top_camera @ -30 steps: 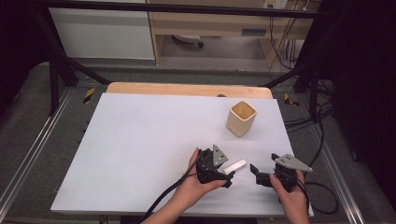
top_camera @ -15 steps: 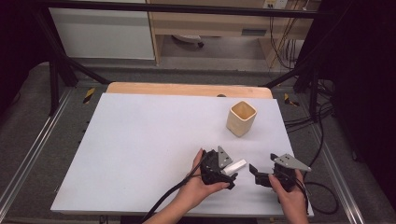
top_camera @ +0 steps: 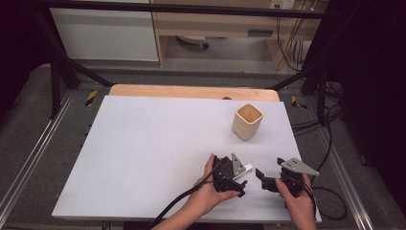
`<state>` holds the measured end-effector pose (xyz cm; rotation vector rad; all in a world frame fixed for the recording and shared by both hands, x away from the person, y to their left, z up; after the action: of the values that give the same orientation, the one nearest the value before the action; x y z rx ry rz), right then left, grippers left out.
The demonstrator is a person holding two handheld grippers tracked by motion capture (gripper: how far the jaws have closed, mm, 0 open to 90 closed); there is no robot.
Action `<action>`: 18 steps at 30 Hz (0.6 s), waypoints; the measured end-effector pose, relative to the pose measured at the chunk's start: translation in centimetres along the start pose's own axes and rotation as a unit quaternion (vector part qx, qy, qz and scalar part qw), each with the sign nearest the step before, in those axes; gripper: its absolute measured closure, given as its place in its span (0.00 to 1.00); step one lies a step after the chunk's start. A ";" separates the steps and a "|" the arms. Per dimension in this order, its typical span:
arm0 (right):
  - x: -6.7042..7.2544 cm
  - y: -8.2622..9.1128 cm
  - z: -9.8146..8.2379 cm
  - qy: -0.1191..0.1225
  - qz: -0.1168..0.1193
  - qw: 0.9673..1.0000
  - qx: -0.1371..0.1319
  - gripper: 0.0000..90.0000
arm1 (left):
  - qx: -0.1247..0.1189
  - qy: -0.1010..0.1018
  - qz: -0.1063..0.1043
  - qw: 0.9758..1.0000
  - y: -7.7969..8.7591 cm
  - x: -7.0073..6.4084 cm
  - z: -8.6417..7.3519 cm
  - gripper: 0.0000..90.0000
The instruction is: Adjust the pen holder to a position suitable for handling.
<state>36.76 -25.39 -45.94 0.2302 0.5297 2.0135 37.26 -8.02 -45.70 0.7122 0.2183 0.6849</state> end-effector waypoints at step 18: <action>-0.1 0.3 0.2 0.000 -0.002 1.000 -0.005 0.04 | 0.005 0.001 -0.002 1.000 -0.9 -0.2 0.1 0.11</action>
<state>36.64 -25.50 -45.64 0.2222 0.5198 2.0111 37.63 -8.68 -46.23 0.7212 0.2246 0.6814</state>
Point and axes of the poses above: each handheld gripper's, and its own axes: y roughly backward along the jaws, z roughly out of its top, x roughly to its left, the point moved 5 cm from there along -y, roughly forward along the jaws, and after that the axes turned 8 degrees about y, right-handed, at the moved point
